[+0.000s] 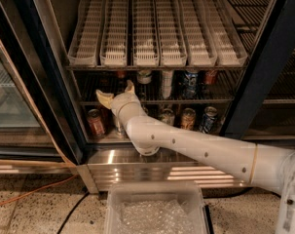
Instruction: Pick coke can from middle shelf of fridge
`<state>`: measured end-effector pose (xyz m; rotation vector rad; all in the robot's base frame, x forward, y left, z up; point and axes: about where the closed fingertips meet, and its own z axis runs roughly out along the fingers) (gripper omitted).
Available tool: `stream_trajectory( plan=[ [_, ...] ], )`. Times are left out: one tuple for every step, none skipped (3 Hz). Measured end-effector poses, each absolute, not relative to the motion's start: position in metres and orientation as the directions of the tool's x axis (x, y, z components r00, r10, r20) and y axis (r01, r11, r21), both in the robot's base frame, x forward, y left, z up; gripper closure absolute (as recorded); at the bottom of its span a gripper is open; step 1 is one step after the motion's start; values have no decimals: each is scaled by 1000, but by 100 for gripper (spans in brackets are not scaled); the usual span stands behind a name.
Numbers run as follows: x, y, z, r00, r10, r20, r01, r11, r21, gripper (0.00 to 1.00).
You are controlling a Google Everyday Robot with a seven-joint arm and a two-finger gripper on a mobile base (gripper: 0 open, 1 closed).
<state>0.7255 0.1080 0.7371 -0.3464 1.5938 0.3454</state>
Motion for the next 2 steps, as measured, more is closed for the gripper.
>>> stream_trajectory(
  plan=[
    [732, 110, 738, -35, -18, -999, -420, 908, -2, 30],
    [743, 112, 740, -11, -25, -1000, -413, 911, -18, 29]
  ],
)
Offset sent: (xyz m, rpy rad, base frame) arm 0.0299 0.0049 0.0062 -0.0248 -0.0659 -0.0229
